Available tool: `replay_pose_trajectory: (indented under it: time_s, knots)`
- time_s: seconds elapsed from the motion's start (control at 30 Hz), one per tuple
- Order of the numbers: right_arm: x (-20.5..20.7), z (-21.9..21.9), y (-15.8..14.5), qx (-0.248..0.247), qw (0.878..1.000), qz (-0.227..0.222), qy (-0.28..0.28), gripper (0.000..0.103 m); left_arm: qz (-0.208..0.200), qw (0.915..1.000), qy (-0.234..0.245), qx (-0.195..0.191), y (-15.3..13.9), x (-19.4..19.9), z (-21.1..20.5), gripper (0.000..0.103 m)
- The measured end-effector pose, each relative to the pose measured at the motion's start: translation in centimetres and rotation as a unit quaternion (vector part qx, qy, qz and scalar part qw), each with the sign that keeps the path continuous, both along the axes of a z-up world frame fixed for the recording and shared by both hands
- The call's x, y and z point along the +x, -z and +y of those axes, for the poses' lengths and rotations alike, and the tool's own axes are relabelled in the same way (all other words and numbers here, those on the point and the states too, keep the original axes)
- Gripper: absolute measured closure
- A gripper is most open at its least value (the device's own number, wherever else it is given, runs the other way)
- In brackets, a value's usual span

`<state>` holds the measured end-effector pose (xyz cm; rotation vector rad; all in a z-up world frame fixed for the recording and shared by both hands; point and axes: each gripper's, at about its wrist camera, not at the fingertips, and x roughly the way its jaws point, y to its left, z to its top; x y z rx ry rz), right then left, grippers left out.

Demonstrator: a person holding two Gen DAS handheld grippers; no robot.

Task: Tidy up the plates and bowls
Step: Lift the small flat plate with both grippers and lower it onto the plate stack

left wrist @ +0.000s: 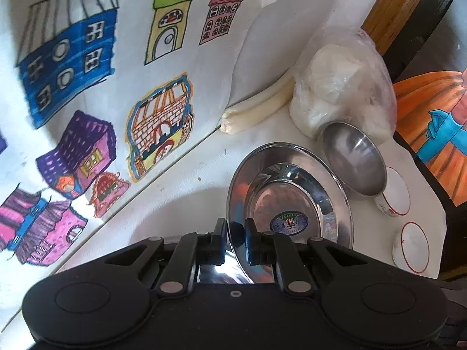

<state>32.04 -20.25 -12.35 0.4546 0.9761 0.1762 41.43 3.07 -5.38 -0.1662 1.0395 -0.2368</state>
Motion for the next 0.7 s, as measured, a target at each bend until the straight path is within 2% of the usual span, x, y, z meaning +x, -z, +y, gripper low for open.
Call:
replay_pose_trajectory:
  time_s: [0.33, 0.37, 0.4, 0.47, 0.5, 0.6, 0.7]
  knots:
    - [-1.8, 1.4, -2.1, -0.01, 1.0, -0.016, -0.021, 0.083, -0.015, 0.9996, -0.021, -0.014, -1.8, -3.3, 2.0, 0.093]
    - [-1.9, 1.8, -2.2, -0.006, 0.999, -0.02, -0.031, 0.099, -0.013, 0.9994, -0.018, -0.026, -1.9, -3.6, 2.2, 0.093]
    - [-2.1, 2.3, -2.5, -0.001, 0.999, -0.025, -0.042, 0.1, -0.013, 0.9995, -0.016, -0.026, -2.0, -3.9, 2.3, 0.094]
    - [-2.4, 4.0, -3.0, -0.038, 0.997, -0.036, -0.062, 0.1, -0.016, 0.9998, -0.008, 0.011, -1.8, -4.5, 1.7, 0.095]
    - [-2.4, 4.8, -2.9, -0.051, 0.995, -0.036, -0.075, 0.1, -0.015, 0.9997, -0.014, 0.009, -1.6, -4.7, 1.8, 0.095]
    - [-2.5, 5.1, -2.3, -0.033, 0.997, -0.02, -0.067, 0.1, 0.007, 0.9991, -0.04, -0.015, -0.6, -4.8, 2.7, 0.094]
    - [-2.9, 4.9, -2.0, -0.04, 0.998, -0.012, -0.049, 0.092, 0.003, 0.9993, -0.036, -0.012, -0.4, -5.0, 3.0, 0.093]
